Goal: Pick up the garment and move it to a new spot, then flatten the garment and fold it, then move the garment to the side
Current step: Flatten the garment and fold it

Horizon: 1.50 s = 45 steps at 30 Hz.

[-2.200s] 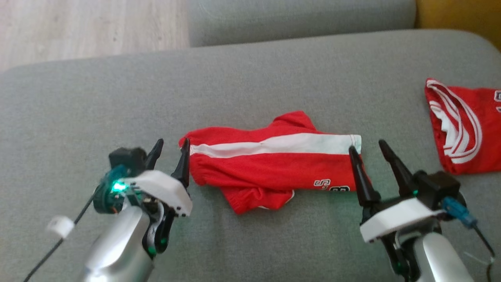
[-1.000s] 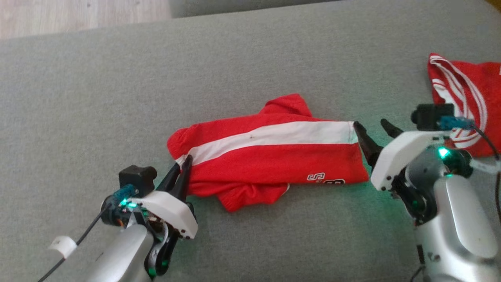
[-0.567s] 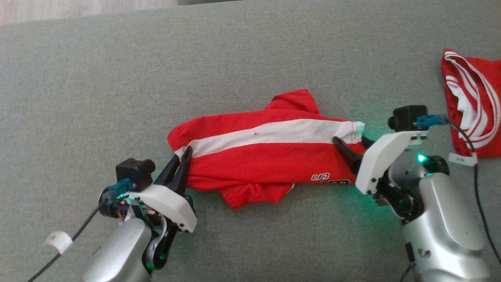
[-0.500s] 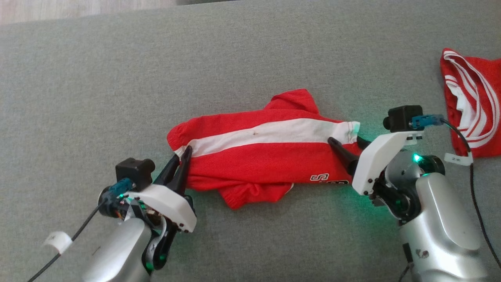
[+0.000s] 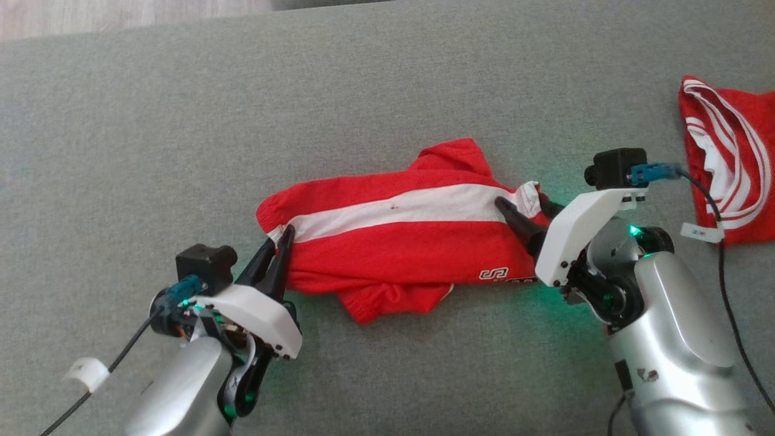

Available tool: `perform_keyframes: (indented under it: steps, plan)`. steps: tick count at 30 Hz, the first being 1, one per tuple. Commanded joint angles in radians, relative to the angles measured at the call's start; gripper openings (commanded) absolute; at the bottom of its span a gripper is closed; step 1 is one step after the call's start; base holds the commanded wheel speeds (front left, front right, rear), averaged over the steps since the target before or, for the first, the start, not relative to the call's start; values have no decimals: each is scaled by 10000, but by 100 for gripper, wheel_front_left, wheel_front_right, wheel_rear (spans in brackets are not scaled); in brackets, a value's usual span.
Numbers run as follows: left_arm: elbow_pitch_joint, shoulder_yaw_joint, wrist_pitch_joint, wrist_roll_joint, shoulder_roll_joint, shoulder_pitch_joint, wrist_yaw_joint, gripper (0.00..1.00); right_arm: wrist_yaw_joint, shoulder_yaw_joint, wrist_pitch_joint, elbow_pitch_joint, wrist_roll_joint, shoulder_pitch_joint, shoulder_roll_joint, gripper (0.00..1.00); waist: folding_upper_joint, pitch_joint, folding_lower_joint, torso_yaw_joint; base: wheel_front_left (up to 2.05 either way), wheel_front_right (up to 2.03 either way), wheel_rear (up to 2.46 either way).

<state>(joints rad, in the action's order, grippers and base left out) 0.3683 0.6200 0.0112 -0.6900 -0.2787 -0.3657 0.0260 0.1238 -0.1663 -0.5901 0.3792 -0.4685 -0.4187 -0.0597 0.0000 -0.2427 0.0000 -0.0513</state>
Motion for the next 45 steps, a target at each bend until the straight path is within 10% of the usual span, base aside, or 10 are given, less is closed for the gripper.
perform_keyframes:
  steps: [1,3,5,6,22,29,35,45]
  plan:
    - [-332,-296,59,-70,-281,-386,-32,0,69,-255,38,-217,-91,-413,94,100,0,19,0,30,0,0,0]
    - [-328,-275,53,-85,-283,-377,-46,0,69,-320,33,35,-174,-540,94,86,0,51,0,66,0,0,0]
    - [-317,-251,55,-96,-278,-366,-53,0,69,-324,22,296,-21,-647,94,11,0,103,0,103,0,0,0]
    - [-309,-241,57,-106,-268,-358,-56,0,69,-334,22,392,-14,-684,94,0,0,130,0,121,0,0,0]
    - [-2028,-1693,1689,-1635,-55,-120,-723,0,69,277,2423,-1790,-850,-443,95,0,0,715,0,91,0,0,0]
    - [-3484,-2001,282,-2913,-384,-777,-969,0,69,879,2148,-3643,-864,-496,95,0,0,-23,0,59,0,0,0]
    - [-2600,-2455,-415,-3227,-499,-3640,-1227,0,69,429,3607,-2792,-829,-3243,92,0,0,-1012,0,-197,0,0,0]
    - [-1163,-2910,1882,-1705,-736,-7255,-1505,0,69,-520,7917,-601,-268,-6736,-427,0,0,-1360,0,-436,0,0,0]
